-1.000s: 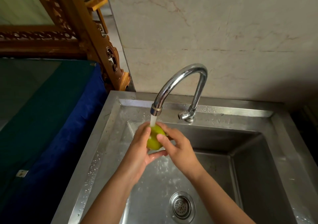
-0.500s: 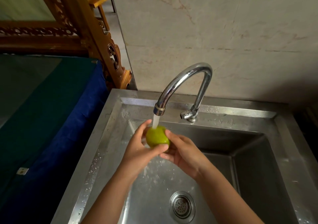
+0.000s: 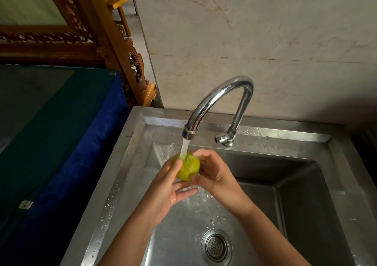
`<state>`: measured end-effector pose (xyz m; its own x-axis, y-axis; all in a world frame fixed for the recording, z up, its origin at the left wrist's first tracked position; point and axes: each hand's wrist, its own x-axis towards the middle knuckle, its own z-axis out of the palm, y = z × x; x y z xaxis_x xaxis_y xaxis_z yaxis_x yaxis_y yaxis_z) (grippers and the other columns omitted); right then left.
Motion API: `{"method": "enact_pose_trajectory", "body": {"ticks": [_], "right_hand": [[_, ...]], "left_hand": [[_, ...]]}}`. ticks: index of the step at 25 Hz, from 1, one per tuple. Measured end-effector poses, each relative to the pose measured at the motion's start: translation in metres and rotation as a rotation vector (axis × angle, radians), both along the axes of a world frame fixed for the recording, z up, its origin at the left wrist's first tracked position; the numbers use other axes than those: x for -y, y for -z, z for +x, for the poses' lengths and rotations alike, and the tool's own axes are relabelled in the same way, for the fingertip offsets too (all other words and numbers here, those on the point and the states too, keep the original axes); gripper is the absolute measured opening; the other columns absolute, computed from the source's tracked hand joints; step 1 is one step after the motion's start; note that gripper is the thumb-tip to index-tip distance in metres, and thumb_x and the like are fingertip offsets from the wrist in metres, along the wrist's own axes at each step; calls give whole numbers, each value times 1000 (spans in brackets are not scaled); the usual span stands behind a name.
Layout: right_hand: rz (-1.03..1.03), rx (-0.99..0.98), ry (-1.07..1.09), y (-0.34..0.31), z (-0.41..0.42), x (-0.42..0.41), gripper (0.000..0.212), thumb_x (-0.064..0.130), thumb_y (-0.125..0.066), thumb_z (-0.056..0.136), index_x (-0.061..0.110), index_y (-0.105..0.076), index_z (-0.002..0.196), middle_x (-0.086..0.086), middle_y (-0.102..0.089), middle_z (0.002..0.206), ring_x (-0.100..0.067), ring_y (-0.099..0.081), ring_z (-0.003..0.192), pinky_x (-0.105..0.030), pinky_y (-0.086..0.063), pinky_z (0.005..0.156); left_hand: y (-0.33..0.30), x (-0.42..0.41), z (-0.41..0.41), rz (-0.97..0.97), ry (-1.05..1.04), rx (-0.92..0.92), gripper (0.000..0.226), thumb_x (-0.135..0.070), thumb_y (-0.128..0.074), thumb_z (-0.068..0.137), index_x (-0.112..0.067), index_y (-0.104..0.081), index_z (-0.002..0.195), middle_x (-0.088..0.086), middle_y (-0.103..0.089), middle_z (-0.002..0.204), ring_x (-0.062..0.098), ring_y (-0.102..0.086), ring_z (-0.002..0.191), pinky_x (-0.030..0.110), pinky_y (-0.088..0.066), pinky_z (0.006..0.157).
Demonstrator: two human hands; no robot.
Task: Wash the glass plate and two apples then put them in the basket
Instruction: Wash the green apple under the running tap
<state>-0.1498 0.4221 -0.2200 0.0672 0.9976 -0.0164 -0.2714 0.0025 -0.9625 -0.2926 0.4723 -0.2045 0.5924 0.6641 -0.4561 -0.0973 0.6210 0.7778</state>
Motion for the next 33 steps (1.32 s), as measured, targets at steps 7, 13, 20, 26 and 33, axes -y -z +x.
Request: {"method": "enact_pose_trajectory", "body": {"ticks": [7,13,20,26,33], "right_hand": [[-168,-38,165,-9,4,-8,26,6,-52,91,6,-59,116,-12,-66,112,-16,-64,99,-26,-53,88],[-447,130,340,-5,33,-19,14,15,-49,94,17,-61,100,-10,-70,106,-21,-68,92,-31,-54,83],[-615,530,557,-1,64,-65,29,31,-64,82,3,-66,89,-15,-72,88,-25,-67,83,-37,-55,74],[-598,482,599,10,64,-58,28,25,-66,80,16,-53,57,-19,-73,84,-32,-70,80,-28,-45,58],[-639,419,552,30,64,-40,30,36,-65,81,7,-62,74,-14,-72,84,-26,-69,78,-45,-56,84]], "left_hand": [[-5,-1,24,47,-154,-7,29,-25,-67,75,-30,-65,104,4,-72,106,24,-69,99,26,-58,70],[-10,-3,42,289,-351,-310,30,-10,-70,77,-32,-61,95,0,-65,100,15,-66,88,20,-57,58],[-17,5,37,-667,-402,275,52,-39,-62,80,-5,-58,119,29,-58,114,37,-72,71,36,-60,49],[-12,6,27,-680,-429,299,55,-36,-64,80,-10,-54,127,27,-52,130,38,-68,89,39,-61,55],[-15,5,16,-679,-442,318,54,-35,-64,79,-10,-56,126,28,-56,118,39,-71,78,40,-61,57]]}}
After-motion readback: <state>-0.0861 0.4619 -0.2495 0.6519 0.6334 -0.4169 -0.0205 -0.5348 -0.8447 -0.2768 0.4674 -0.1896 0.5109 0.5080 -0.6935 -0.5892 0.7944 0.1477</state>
